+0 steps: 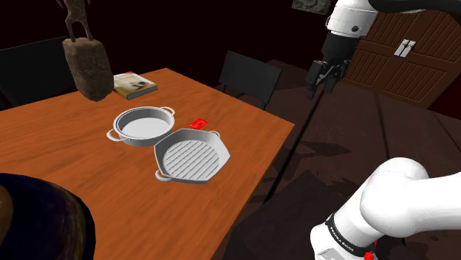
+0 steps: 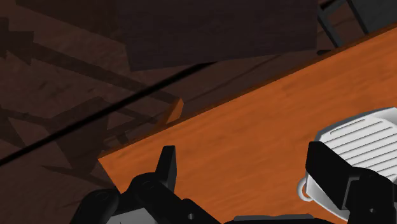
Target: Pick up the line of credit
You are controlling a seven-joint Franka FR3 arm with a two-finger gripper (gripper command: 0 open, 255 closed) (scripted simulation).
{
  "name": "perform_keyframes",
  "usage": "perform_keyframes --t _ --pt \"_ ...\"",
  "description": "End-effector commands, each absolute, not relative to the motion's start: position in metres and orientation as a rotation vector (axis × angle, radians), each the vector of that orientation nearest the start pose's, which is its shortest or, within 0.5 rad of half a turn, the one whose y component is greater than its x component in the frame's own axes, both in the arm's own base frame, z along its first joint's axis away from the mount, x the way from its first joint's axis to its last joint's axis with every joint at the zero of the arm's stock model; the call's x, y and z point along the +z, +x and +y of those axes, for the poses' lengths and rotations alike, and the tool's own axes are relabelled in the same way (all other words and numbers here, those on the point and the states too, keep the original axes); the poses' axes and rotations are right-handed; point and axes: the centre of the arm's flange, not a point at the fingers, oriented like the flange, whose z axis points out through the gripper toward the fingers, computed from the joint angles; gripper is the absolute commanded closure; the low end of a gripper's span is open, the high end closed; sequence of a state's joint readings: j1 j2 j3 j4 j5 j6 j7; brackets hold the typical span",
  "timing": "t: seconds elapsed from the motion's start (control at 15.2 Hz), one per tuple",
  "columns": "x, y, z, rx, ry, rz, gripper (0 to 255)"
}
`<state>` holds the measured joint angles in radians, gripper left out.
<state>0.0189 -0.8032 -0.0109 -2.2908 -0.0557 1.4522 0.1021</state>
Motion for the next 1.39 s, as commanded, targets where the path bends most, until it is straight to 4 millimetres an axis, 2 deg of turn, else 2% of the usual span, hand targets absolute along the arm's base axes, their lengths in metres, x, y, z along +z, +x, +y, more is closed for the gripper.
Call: perform_keyframes --t 0.0,0.66,1.32 --pt "0.616 0.290 -0.005 0.052 -3.187 0.153 0" --pt "0.552 0.391 0.054 0.239 -3.020 0.588 0" --pt "0.481 0.498 0.089 0.407 -2.786 0.981 0"
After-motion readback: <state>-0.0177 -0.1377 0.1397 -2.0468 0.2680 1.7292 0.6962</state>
